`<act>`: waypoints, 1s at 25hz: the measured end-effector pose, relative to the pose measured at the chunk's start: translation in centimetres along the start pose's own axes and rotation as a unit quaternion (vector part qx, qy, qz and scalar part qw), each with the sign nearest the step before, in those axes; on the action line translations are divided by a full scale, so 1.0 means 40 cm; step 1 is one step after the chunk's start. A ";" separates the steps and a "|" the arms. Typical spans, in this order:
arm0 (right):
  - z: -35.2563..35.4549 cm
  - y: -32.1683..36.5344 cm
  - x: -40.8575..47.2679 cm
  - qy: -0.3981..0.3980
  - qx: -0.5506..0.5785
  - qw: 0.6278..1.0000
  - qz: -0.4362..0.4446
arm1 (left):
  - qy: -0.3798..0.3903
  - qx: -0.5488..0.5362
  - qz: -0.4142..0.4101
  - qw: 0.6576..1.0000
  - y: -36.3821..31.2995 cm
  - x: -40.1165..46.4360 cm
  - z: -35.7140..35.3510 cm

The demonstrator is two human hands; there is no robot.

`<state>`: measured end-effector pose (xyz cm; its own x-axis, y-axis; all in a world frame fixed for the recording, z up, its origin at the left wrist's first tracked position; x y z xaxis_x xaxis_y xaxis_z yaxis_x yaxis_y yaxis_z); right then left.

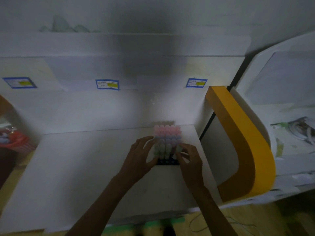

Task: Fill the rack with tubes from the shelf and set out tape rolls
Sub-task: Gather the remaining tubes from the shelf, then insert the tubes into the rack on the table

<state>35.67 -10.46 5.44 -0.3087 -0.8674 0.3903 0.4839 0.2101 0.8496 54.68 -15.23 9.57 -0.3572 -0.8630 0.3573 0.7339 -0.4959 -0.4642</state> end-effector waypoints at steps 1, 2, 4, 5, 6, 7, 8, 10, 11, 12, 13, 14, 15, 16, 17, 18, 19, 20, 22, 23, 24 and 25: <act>-0.013 0.016 0.001 0.029 -0.007 1.000 0.006 | 0.007 0.004 0.005 1.000 0.005 -0.002 0.005; -0.021 0.027 0.002 0.041 -0.016 0.999 0.019 | 0.010 0.012 0.006 1.000 0.008 -0.005 0.010; -0.022 0.025 0.004 0.012 -0.038 0.998 0.040 | 0.015 0.036 0.005 0.999 0.016 -0.010 0.016; -0.026 0.022 0.001 0.003 -0.060 0.996 0.059 | 0.019 0.046 0.007 0.999 0.022 -0.013 0.018; -0.033 0.014 -0.004 0.009 -0.080 0.994 0.070 | 0.022 0.054 0.008 0.998 0.028 -0.017 0.019; -0.038 0.007 -0.006 0.018 -0.086 0.994 0.070 | 0.026 0.062 0.009 0.998 0.033 -0.020 0.020; -0.041 0.008 -0.005 0.026 -0.090 0.993 0.076 | 0.029 0.069 0.010 0.997 0.037 -0.022 0.020; -0.034 0.025 -0.004 0.026 -0.102 0.989 0.101 | 0.030 0.073 0.009 0.997 0.039 -0.022 0.024; -0.034 0.029 -0.006 0.026 -0.114 0.987 0.109 | 0.029 0.070 0.006 0.997 0.037 -0.022 0.026; -0.031 0.034 -0.007 0.024 -0.137 0.984 0.115 | 0.028 0.067 0.004 0.997 0.035 -0.022 0.027; -0.030 0.041 -0.007 0.020 -0.163 0.979 0.118 | 0.029 0.065 0.004 0.997 0.035 -0.024 0.027; -0.030 0.047 -0.007 0.020 -0.194 0.974 0.115 | 0.030 0.062 0.005 0.998 0.035 -0.026 0.028; -0.029 0.048 -0.006 0.017 -0.219 0.969 0.111 | 0.031 0.059 0.007 0.998 0.036 -0.028 0.028; -0.027 0.045 -0.005 0.020 -0.231 0.969 0.089 | 0.035 0.056 0.008 0.998 0.036 -0.032 0.028; -0.025 0.041 -0.006 0.026 -0.233 0.970 0.063 | 0.037 0.053 0.008 0.998 0.035 -0.037 0.028; -0.026 0.038 -0.008 0.037 -0.232 0.971 0.043 | 0.037 0.049 0.005 0.998 0.034 -0.041 0.030; -0.028 0.034 -0.009 0.047 -0.236 0.970 0.036 | 0.036 0.046 0.002 0.998 0.031 -0.045 0.034; -0.031 0.038 -0.010 0.063 -0.243 0.967 0.035 | 0.034 0.043 -0.001 0.999 0.028 -0.048 0.040; -0.030 0.056 -0.013 0.096 -0.261 0.960 0.045 | 0.034 0.040 -0.007 0.999 0.020 -0.055 0.047; -0.027 0.072 -0.013 0.113 -0.268 0.955 0.053 | 0.034 0.037 -0.010 0.999 0.014 -0.059 0.048; -0.021 0.090 -0.012 0.126 -0.268 0.953 0.058 | 0.035 0.032 -0.016 0.999 0.004 -0.062 0.048; -0.011 0.112 -0.013 0.127 -0.257 0.956 0.064 | 0.038 0.026 -0.021 0.999 -0.009 -0.065 0.046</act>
<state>38.36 -9.27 8.89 -0.0422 -0.9447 0.3252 0.8628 0.1297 0.4887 56.40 -12.62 10.29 -0.4300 -0.8468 0.3132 0.7450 -0.5287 -0.4066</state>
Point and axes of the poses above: each hand's wrist, its own x-axis towards the middle knuckle, its own z-axis out of the back of the hand, y = z × x, the point moved 9 cm from there along x, towards the middle knuckle, and after that the axes turned 10 degrees about z, right-handed, at the moved point
